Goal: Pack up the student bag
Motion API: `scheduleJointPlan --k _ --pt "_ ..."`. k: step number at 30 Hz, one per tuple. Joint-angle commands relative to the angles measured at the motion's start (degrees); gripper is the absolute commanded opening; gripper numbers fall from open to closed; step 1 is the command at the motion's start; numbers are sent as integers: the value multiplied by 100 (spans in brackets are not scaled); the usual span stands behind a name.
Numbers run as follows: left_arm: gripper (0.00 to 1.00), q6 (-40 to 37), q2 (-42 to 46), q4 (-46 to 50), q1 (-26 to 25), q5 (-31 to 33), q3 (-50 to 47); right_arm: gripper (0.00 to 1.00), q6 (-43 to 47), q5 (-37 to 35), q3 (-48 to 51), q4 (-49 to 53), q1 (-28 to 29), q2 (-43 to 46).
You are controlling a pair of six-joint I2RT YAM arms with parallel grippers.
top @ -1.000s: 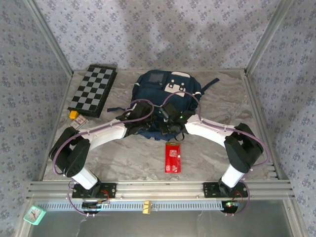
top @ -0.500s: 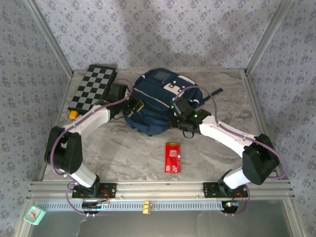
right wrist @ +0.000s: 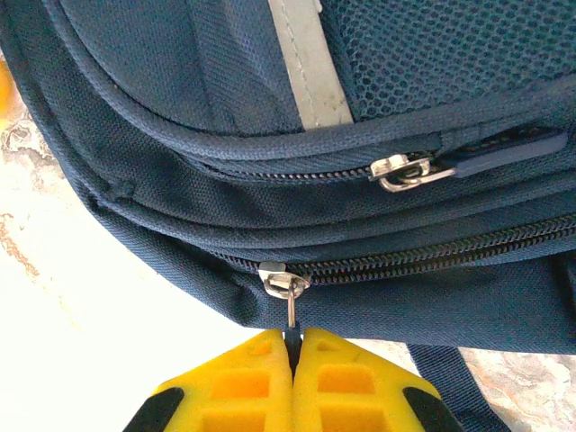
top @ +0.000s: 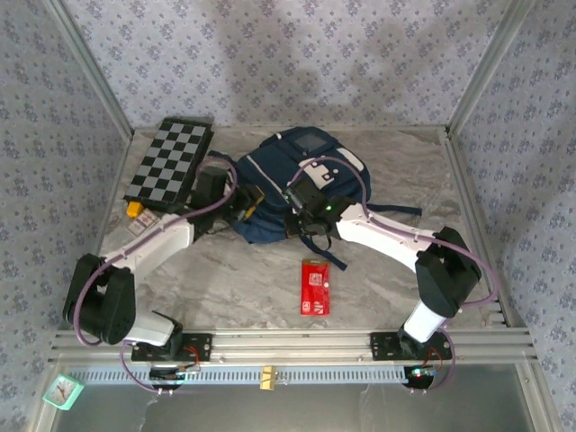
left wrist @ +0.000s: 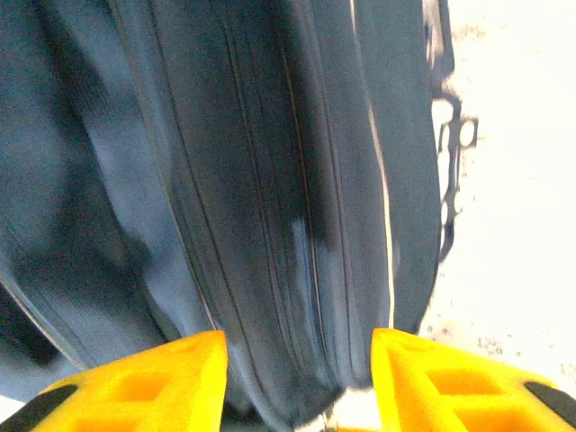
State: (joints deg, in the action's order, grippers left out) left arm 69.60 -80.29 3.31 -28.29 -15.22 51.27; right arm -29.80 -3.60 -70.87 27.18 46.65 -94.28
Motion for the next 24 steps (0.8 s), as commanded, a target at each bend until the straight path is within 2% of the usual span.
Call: scheduleJointPlan --k 1,6,12,19,24 --pt "46 1040 -11 -481 -361 661 -115 0 -122 -27 -65 98 -4 -42" --pt "44 1736 -222 -702 -902 1397 -327 0 -116 -46 -74 51 -24 -76" --pt "27 1898 -626 -663 -1019 1738 -79 0 -104 -116 -117 24 -34 -177" --pt "0 1670 -566 -126 -948 2150 8 0 -54 -607 -152 509 -92 -173" --pt "0 1475 -239 -24 -641 2173 -336 0 -8 -819 99 697 -580 81"
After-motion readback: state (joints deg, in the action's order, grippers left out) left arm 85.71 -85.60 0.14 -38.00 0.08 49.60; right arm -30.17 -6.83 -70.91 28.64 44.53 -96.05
